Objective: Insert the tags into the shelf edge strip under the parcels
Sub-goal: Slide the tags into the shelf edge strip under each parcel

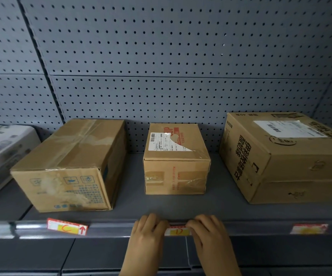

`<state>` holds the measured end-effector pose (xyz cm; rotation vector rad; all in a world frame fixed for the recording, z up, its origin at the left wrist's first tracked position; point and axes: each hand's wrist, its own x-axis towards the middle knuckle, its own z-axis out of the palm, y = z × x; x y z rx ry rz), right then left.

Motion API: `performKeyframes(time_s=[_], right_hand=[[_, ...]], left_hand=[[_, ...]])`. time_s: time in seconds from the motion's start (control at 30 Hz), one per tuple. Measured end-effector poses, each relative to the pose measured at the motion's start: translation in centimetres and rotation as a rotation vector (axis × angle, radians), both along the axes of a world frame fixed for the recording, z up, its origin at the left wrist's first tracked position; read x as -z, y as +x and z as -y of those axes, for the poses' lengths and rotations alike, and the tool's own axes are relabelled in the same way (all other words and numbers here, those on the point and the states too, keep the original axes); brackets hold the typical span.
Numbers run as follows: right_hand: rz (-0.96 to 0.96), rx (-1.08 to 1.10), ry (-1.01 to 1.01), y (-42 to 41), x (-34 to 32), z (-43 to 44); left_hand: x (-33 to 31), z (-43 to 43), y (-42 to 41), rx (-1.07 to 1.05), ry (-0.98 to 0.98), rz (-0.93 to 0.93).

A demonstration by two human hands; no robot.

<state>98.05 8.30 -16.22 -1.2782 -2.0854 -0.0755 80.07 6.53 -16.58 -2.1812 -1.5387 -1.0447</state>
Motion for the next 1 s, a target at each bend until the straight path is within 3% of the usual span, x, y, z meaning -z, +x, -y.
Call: performKeyframes(time_s=[0.63,0.8,1.0], right_hand=[[0.008,0.019,0.085,0.6,1.8,0.9],[0.008,0.112,0.217,0.0,4.3,2.9],[0.033,0.003,0.177,0.0,4.9,3.4]], left_hand=[[0.3,1.1,0.0,-0.098,0.017,-0.039],[1.6,3.2,0.7,-0.155,-0.15,-0.091],[2.3,3.9,1.5,-0.215,-0.188,-0.05]])
